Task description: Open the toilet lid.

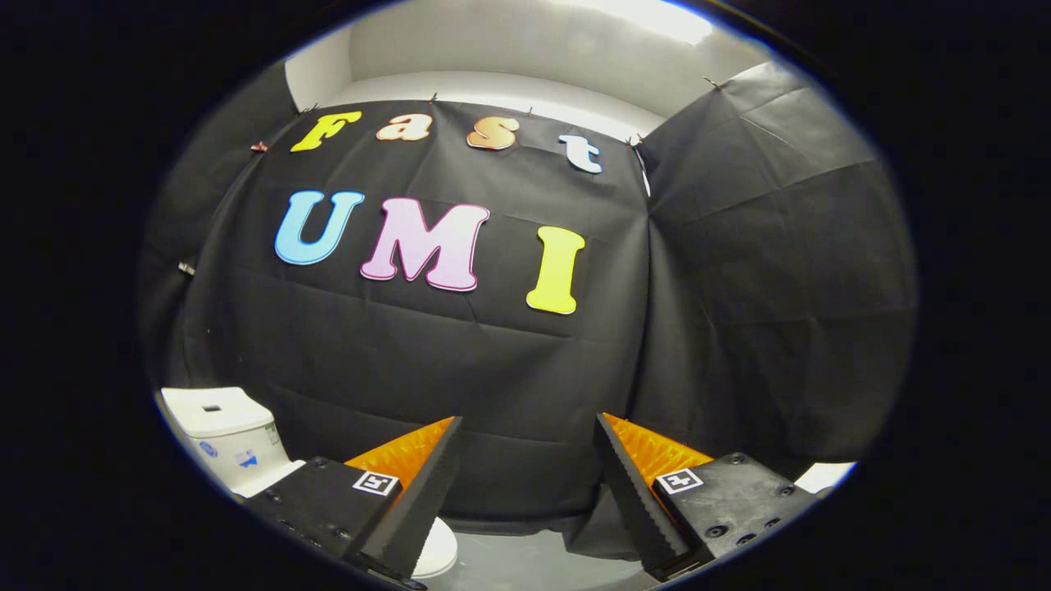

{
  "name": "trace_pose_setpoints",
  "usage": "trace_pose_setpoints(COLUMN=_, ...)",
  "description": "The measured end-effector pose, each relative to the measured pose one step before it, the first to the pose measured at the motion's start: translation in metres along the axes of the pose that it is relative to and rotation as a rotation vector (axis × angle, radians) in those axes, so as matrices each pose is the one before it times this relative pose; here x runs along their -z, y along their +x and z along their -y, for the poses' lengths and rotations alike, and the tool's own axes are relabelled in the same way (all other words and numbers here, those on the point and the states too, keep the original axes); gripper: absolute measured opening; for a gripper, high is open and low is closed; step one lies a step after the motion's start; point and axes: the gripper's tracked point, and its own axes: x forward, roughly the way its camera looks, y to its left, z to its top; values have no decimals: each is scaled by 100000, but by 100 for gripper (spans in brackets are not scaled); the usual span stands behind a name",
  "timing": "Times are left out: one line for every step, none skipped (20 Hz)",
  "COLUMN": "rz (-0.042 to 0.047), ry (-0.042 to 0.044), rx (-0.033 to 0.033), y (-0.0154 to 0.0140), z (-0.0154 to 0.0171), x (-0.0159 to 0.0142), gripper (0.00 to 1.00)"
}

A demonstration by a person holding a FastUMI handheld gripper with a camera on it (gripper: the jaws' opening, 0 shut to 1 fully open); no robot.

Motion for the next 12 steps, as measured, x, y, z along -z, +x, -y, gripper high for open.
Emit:
trace_pose_setpoints(rz=1544, ry=551, rx=-172, y=-77, z=-21, x=-429, gripper=98)
trace_pose_setpoints(rz=1379, ry=-748, rx=82, y=3, z=139, x=-417, gripper=98)
trace_pose_setpoints(rz=605, ry=-1363, rx=79, y=245, z=176, x=61, gripper=98)
trace_pose_setpoints(rz=-456, ry=-1230, rx=-839, y=119, z=-135, x=187, gripper=98)
trace_pose_setpoints(rz=-801, ry=-574, rx=-850, y=-10, z=-205, x=235, gripper=98)
trace_pose_setpoints(rz=-1336, ry=112, rx=-901, y=36, z=-180, x=404, gripper=98)
trace_pose_setpoints(rz=-1178, ry=398, rx=-727, y=-18, z=-263, x=376, gripper=98)
trace_pose_setpoints(rz=-335, ry=400, rx=-191, y=22, z=-140, x=157, gripper=98)
trace_pose_setpoints(rz=-103, ry=395, rx=-140, y=-9, z=-69, x=87, gripper=98)
trace_pose_setpoints(rz=-351, ry=355, rx=52, y=0, z=-159, x=21, gripper=98)
trace_pose_setpoints(rz=-234, ry=488, rx=169, y=-210, z=-44, x=68, gripper=98)
trace_pose_setpoints(rz=-256, ry=778, rx=-150, y=-59, z=-188, x=-74, gripper=98)
